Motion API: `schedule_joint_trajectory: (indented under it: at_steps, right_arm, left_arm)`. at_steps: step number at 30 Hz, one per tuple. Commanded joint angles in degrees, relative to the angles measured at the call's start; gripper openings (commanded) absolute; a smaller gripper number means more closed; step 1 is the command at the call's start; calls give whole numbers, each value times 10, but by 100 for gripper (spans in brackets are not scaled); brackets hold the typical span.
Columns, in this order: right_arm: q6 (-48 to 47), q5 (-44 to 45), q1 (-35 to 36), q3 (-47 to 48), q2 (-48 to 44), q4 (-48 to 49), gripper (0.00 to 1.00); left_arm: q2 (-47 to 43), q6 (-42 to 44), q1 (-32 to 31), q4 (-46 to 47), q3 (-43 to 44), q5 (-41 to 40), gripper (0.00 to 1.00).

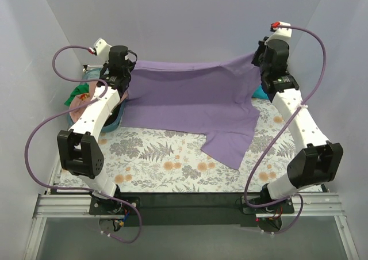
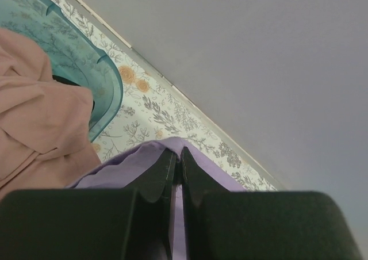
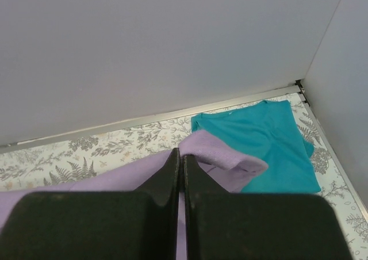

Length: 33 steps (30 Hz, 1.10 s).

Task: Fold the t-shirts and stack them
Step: Flatten the tshirt out

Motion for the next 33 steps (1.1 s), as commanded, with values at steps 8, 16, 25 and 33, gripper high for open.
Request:
schedule_joint_trajectory:
  at_steps: [8, 16, 25, 33]
  right_arm:
    - [6, 23, -4, -43, -271, -11, 1]
    - [21, -16, -4, 75, -437, -119, 1]
    - [45, -54, -3, 186, -497, -159, 1]
    - [35, -34, -4, 96, -464, -149, 1]
  left_arm:
    - [-226, -16, 3, -28, -63, 63, 0]
    - [-495, -36, 1, -93, -17, 114, 0]
    - [-528, -21, 1, -156, 122, 149, 0]
    - [-499, -18, 1, -143, 41, 105, 0]
